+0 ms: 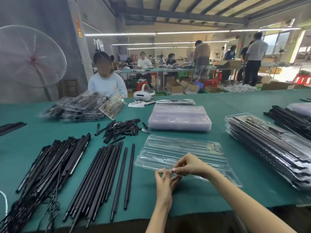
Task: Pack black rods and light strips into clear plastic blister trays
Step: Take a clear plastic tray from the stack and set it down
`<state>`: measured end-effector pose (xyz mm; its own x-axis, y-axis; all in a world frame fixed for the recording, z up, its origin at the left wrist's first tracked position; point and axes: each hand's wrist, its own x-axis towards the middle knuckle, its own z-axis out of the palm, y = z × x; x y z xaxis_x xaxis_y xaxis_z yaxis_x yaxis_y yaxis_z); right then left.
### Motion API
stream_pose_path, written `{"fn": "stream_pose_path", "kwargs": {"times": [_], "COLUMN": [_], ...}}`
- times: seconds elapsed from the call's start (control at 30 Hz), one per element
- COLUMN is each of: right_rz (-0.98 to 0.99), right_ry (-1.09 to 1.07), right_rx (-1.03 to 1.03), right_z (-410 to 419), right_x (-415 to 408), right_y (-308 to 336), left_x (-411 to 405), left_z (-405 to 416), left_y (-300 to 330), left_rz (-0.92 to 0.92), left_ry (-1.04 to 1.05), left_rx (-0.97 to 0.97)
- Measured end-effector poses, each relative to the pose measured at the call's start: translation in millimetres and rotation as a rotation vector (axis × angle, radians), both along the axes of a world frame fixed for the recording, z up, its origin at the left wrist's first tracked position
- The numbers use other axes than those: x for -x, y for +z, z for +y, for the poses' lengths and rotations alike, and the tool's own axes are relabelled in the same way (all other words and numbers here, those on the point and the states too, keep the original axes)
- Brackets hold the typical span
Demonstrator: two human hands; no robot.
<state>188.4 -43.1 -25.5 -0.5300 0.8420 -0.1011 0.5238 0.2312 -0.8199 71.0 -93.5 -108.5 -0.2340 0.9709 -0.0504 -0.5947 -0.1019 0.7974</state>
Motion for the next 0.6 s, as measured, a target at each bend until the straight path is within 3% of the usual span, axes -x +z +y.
{"fn": "stream_pose_path", "kwargs": {"times": [0.4, 0.6], "right_rz": [-0.005, 0.078], "right_ry": [-0.004, 0.059], "right_rx": [0.159, 0.093], "right_z": [12.7, 16.6], "right_x": [-0.4, -0.9], "right_y": [-6.8, -16.9], "left_x": [1.9, 1.7], "left_z": [0.2, 0.7], "left_y": [-3.3, -4.5], "left_rz": [-0.019, 0.014], "left_ry": [-0.038, -0.022], "left_rx": [0.053, 0.042]}}
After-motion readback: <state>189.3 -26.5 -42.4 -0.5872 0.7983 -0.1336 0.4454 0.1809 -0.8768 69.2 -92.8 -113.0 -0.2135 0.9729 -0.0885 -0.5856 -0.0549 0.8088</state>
